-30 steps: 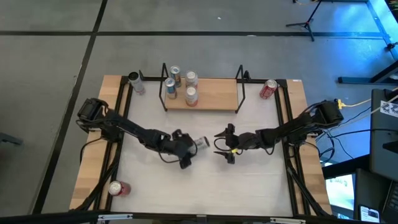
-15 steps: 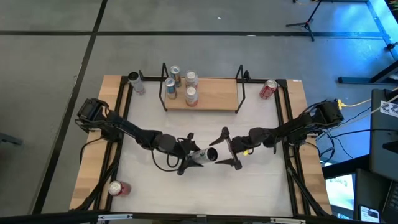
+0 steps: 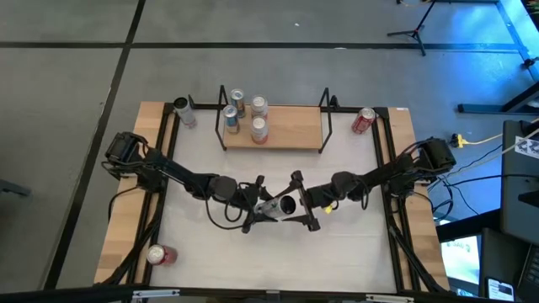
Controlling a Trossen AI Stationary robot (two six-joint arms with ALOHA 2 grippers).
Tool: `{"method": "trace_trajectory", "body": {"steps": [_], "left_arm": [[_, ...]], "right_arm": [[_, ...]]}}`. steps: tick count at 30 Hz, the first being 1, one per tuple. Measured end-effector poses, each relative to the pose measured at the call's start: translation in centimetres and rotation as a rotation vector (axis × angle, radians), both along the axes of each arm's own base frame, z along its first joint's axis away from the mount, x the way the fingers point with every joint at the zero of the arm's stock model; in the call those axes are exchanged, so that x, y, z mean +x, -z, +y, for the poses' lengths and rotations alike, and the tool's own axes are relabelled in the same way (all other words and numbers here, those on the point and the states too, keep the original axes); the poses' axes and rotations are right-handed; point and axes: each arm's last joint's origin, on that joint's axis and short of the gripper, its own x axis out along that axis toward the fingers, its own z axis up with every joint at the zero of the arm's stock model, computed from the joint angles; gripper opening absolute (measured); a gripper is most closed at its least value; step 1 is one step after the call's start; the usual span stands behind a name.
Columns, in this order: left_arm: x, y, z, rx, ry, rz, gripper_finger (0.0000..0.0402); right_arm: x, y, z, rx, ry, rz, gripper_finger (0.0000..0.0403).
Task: Place canned beverage on shelf
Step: Put the bottom white and pink soda can on the shelf
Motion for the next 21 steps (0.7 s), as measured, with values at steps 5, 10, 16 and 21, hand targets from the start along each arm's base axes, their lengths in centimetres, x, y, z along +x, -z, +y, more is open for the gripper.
{"method": "trace_trajectory", "body": {"steps": [5,10,16,21], "left_arm": [[0.0,-0.1,0.0,0.000,0.002,-0.007,0.0228],[0.0,0.0,0.1,-0.007,-0.026,0.001,0.0285],[-0.1,0.7,0.2,0.012,-0.168,0.074,0.0331],[-0.5,2.0,0.2,0.057,-0.205,0.224,0.0336]], "right_arm": [[0.3,-0.4,0.1,-0.014,0.002,-0.008,0.0239],[0.5,-0.1,0.0,-0.032,0.047,0.030,0.0238],[0.1,-0.4,-0.4,-0.057,0.166,0.114,0.0238],[-1.0,-1.3,-0.9,-0.061,0.279,0.216,0.0238]]}}
